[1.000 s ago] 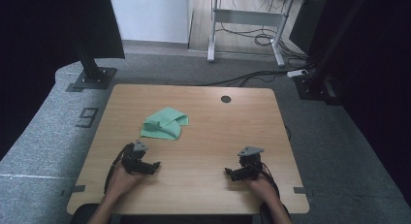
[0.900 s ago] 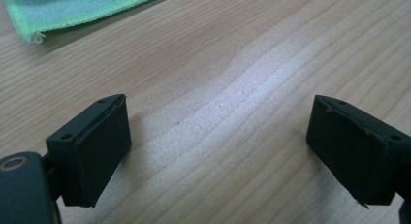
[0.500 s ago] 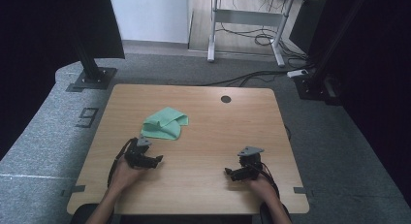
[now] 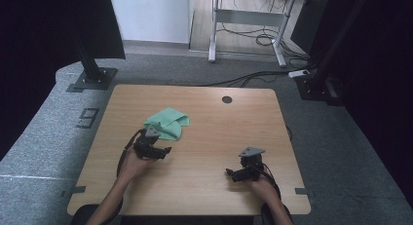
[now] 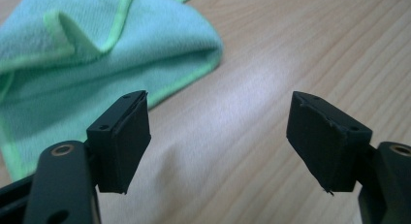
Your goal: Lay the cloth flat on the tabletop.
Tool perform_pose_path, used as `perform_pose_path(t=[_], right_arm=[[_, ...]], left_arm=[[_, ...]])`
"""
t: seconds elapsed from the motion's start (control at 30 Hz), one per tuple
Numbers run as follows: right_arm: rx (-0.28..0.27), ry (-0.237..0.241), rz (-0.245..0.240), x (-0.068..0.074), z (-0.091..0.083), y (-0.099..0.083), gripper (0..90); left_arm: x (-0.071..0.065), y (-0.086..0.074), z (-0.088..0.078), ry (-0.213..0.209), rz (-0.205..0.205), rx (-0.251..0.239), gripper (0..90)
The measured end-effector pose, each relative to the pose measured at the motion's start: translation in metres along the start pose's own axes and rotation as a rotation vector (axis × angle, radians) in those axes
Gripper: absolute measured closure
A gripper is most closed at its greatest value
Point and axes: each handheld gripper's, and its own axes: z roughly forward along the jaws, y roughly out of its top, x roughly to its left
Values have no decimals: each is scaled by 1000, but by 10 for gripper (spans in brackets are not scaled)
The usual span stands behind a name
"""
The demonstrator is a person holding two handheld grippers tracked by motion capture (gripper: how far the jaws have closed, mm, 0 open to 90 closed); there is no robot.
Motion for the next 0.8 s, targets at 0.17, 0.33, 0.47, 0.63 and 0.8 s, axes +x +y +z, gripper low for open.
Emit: perform_pose_path(t=[0.17, 0.33, 0.47, 0.63, 0.8], right_arm=[[0, 0, 0, 0, 0, 0, 0], [0, 0, 0, 0, 0, 0, 0], [0, 0, 0, 0, 0, 0, 0], [0, 0, 0, 0, 0, 0, 0], [0, 0, 0, 0, 0, 0, 0]], left_arm=[[2, 11, 5, 2, 3, -9, 257], [4, 22, 12, 11, 6, -18, 289], [5, 30, 19, 16, 15, -25, 329], [3, 39, 28, 10, 24, -29, 392], [2, 44, 40, 6, 29, -16, 452]])
